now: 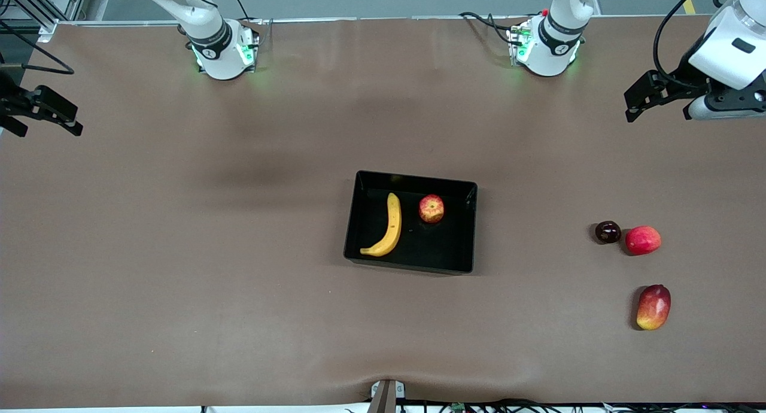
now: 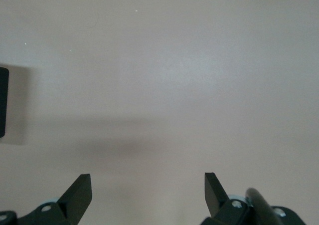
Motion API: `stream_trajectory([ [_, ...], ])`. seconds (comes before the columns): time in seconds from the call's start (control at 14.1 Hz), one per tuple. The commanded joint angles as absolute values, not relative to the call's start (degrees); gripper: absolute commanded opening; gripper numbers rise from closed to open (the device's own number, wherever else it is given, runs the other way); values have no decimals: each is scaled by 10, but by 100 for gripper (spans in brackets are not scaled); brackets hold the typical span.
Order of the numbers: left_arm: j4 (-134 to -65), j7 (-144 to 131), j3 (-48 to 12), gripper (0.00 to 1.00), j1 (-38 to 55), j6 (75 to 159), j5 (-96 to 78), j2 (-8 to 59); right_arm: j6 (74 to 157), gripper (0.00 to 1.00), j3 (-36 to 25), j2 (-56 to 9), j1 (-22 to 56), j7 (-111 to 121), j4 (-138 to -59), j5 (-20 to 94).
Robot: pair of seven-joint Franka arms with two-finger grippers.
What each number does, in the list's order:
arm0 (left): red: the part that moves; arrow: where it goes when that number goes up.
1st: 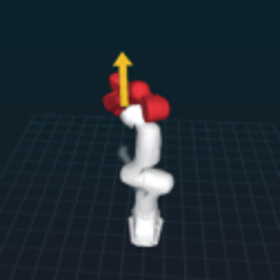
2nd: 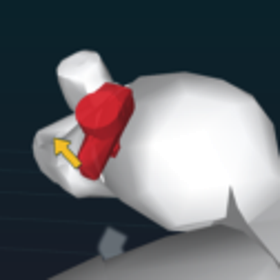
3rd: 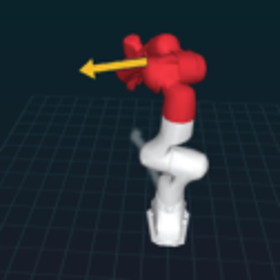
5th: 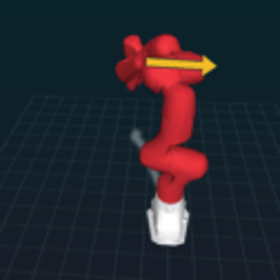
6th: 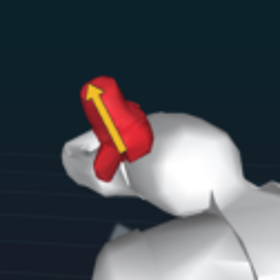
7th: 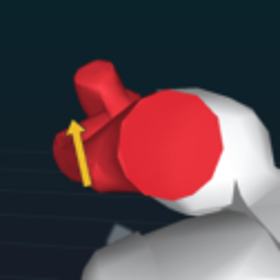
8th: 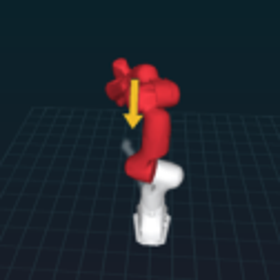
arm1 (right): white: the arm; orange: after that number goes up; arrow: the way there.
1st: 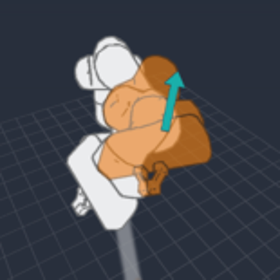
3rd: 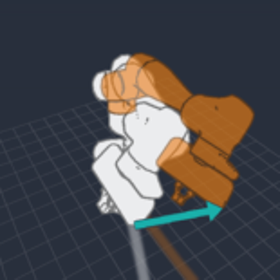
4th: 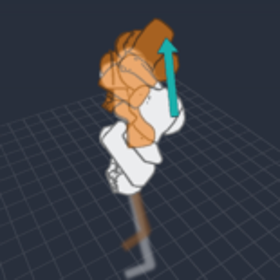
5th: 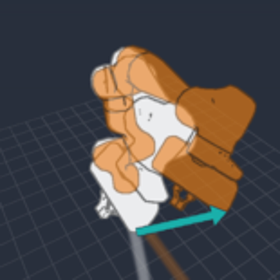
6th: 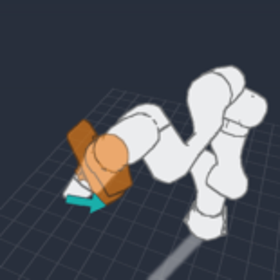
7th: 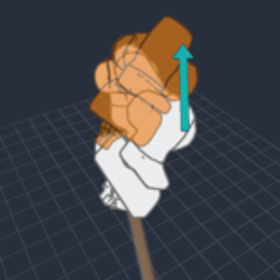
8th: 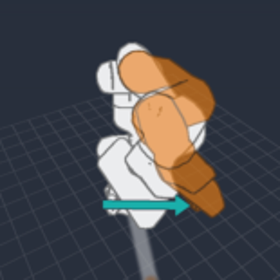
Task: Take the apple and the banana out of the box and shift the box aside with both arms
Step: 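Move the left gripper over the tray toward the red-yellow apple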
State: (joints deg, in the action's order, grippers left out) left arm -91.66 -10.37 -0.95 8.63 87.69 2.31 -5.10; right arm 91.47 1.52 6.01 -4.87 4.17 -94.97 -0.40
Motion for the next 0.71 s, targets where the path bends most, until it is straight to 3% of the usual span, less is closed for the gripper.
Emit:
stream_trajectory([
  [0.0,-903,-98,-8,100,88,871,22,-46,909,100,22,67,-62,48,-948,1],
  [0.35,-871,-105,-16,100,93,842,22,-15,909,100,22,66,-63,47,-948,1],
  [0.64,-866,-161,-82,100,92,849,33,32,909,100,22,66,-63,47,-948,1],
])
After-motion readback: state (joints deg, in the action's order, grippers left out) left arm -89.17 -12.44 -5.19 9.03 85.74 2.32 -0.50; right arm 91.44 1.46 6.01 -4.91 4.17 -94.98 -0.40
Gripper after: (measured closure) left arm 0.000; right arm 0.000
